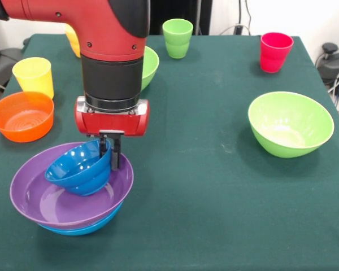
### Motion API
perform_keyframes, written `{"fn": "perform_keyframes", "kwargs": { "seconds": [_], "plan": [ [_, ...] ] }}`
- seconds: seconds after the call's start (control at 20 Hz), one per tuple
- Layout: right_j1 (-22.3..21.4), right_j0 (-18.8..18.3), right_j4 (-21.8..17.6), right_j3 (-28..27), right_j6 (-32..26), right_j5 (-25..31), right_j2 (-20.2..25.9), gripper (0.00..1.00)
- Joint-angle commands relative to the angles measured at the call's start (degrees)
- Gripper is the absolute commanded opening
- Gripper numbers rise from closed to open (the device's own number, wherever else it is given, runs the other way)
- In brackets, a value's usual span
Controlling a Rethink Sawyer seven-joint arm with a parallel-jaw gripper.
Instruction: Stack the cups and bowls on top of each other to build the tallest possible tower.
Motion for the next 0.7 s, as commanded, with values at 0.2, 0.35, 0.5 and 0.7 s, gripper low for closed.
{"fn": "perform_keyframes", "kwargs": {
  "seconds": [0.2, 0.35, 0.5, 0.7],
  "plan": [
    [4.34, -1.65, -3.45, -0.93, -12.09, -0.38, 0.41, 0.00],
    [3.83, -1.47, -3.47, -0.29, -11.46, -0.42, 0.19, 0.00],
    [3.74, -1.05, -3.62, 0.08, -10.34, -0.92, -0.14, 0.00],
    [3.36, -0.93, -3.64, 0.57, -9.91, -1.12, -0.28, 0.00]
  ]
}}
